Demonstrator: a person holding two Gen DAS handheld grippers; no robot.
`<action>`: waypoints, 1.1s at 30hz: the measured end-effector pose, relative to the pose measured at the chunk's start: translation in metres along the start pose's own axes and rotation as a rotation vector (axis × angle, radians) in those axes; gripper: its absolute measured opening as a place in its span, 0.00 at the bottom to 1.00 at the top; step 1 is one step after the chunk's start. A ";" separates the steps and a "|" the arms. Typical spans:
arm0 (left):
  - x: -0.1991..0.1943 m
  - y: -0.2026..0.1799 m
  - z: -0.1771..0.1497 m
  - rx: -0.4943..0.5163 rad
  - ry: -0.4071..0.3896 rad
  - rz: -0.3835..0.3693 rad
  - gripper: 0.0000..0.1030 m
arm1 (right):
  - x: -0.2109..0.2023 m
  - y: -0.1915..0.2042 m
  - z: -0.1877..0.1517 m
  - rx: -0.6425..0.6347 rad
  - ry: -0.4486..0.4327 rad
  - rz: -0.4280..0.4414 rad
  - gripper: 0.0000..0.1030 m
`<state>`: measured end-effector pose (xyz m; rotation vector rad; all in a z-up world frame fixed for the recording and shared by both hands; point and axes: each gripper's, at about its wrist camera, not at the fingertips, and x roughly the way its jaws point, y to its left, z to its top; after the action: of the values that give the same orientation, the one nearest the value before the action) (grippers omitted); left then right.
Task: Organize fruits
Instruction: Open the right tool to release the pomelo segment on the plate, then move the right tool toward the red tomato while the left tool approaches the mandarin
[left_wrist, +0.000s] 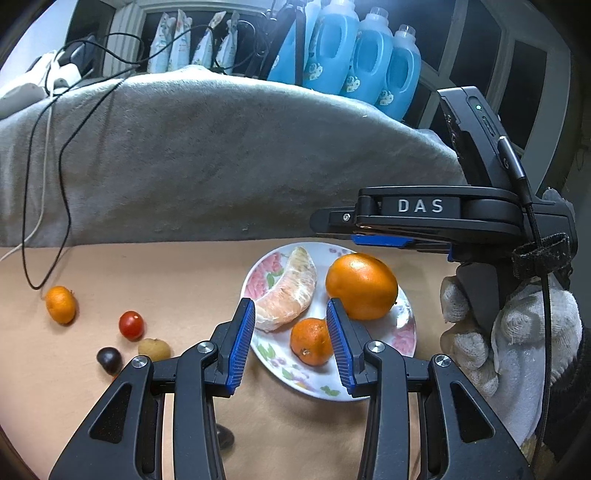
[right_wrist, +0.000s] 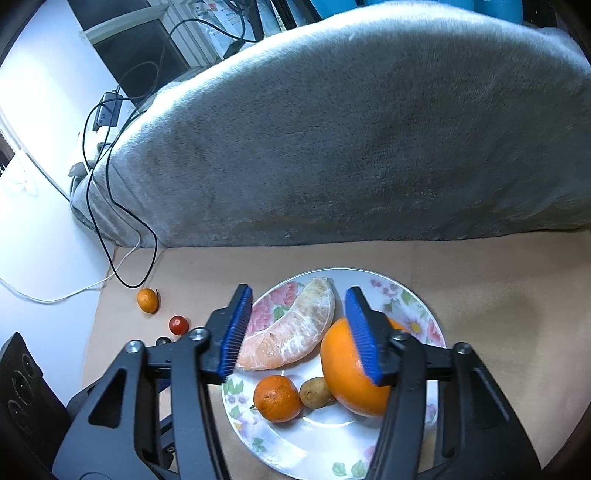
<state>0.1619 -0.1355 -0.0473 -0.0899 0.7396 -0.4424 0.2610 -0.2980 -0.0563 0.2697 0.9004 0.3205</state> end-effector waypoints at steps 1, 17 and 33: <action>-0.002 0.000 0.000 0.001 -0.003 0.004 0.38 | -0.002 0.001 0.000 -0.002 -0.004 0.001 0.59; -0.040 0.021 -0.011 -0.002 -0.050 0.079 0.62 | -0.034 0.042 -0.030 -0.193 -0.096 -0.007 0.83; -0.067 0.093 -0.036 -0.059 -0.024 0.201 0.66 | -0.046 0.093 -0.062 -0.318 -0.095 0.117 0.93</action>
<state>0.1273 -0.0211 -0.0536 -0.0748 0.7296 -0.2274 0.1700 -0.2238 -0.0264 0.0425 0.7286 0.5485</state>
